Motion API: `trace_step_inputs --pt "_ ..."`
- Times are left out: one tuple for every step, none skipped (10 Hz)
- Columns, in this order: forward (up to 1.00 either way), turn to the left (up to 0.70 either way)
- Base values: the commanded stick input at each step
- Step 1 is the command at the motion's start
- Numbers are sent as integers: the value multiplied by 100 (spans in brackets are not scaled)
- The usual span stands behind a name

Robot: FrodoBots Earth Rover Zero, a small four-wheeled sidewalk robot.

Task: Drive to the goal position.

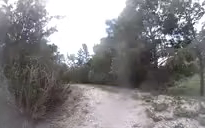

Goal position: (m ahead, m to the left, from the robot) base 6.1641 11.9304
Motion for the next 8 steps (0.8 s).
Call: trace_step_inputs --pt "0 0" --pt "0 0" --pt "0 0" --pt "0 0" --pt "2 0" --pt "6 0" --pt "34 0" --pt "74 0"
